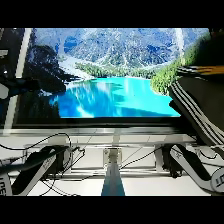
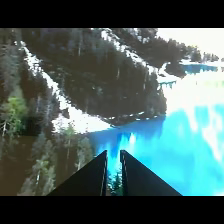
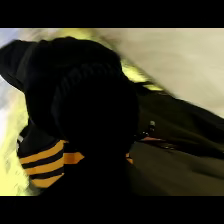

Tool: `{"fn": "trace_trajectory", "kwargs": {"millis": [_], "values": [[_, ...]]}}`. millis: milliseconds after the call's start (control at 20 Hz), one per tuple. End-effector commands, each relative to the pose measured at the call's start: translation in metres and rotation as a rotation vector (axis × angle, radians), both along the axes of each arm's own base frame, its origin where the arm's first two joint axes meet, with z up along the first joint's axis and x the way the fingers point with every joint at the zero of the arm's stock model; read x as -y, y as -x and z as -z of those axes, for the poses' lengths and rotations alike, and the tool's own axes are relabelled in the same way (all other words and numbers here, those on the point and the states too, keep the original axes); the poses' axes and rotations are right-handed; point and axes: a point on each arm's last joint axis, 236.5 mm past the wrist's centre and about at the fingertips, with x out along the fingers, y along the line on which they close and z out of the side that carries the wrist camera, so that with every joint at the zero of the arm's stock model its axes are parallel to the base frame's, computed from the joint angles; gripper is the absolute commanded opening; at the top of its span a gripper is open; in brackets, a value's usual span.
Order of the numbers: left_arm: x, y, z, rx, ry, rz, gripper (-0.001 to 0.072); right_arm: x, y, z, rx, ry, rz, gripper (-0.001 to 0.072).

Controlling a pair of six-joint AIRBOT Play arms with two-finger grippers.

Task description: Fold the clothes and pants, and hang the long-sleeved shirts on hangers.

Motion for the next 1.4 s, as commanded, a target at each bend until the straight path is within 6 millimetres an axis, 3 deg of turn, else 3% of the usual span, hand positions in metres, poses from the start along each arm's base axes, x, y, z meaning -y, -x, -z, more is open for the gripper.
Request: {"fn": "trace_trajectory", "kwargs": {"millis": [0,100,250,300,400,450,500,550,600,650,750,850,1000,1100,1200,1350], "values": [[-0.004,0.002,0.000,-0.004,-0.009,-0.006,0.0098,0.021,0.125,-0.031,0.114,0.052,0.420,0.0033],[-0.004,0.002,-0.001,-0.004,-0.009,-0.006,0.0097,0.018,0.158,-0.040,0.143,0.080,0.521,0.0033],[-0.004,0.002,0.000,-0.004,-0.009,-0.006,0.0098,0.016,0.176,-0.046,0.175,0.102,0.585,0.0066],[-0.004,0.002,0.000,-0.004,-0.009,-0.006,0.0097,0.016,0.175,-0.047,0.189,0.098,0.588,0.0194],[-0.004,0.002,0.000,-0.004,-0.009,-0.006,0.0097,0.017,0.163,-0.043,0.205,0.070,0.561,0.0569],[-0.004,0.002,0.000,-0.004,-0.009,-0.006,0.0097,0.018,0.153,-0.041,0.216,0.051,0.530,0.0597],[-0.004,0.002,0.000,-0.004,-0.009,-0.006,0.0097,0.019,0.137,-0.039,0.235,0.028,0.483,0.0593],[-0.004,0.002,-0.001,-0.004,-0.009,-0.006,0.0097,0.017,0.112,-0.039,0.268,-0.001,0.393,0.0483],[-0.004,0.002,0.000,-0.004,-0.009,-0.006,0.0097,0.010,0.082,-0.039,0.307,-0.038,0.279,0.0283],[-0.004,0.002,0.000,-0.004,-0.009,-0.006,0.0097,-0.003,0.045,-0.044,0.368,-0.082,0.132,0.0127],[-0.004,0.002,0.000,-0.004,-0.009,-0.006,0.0097,-0.048,-0.027,-0.068,0.501,-0.152,-0.230,0.0033],[-0.004,0.002,0.000,-0.004,-0.009,-0.006,0.0098,-0.109,-0.072,-0.097,0.596,-0.164,-0.607,0.0033],[-0.004,0.002,0.000,-0.004,-0.009,-0.006,0.0098,-0.177,-0.093,-0.102,0.551,-0.076,-0.973,0.0033],[-0.004,0.002,0.000,-0.004,-0.009,-0.006,0.0097,-0.199,-0.099,-0.084,0.425,0.030,-1.108,0.0034],[-0.004,0.002,0.000,-0.004,-0.009,-0.006,0.0097,-0.195,-0.105,-0.058,0.261,0.132,-1.137,0.0033],[-0.004,0.002,0.000,-0.004,-0.009,-0.006,0.0097,-0.159,-0.107,-0.015,-0.027,0.234,-1.066,0.0033]]}}
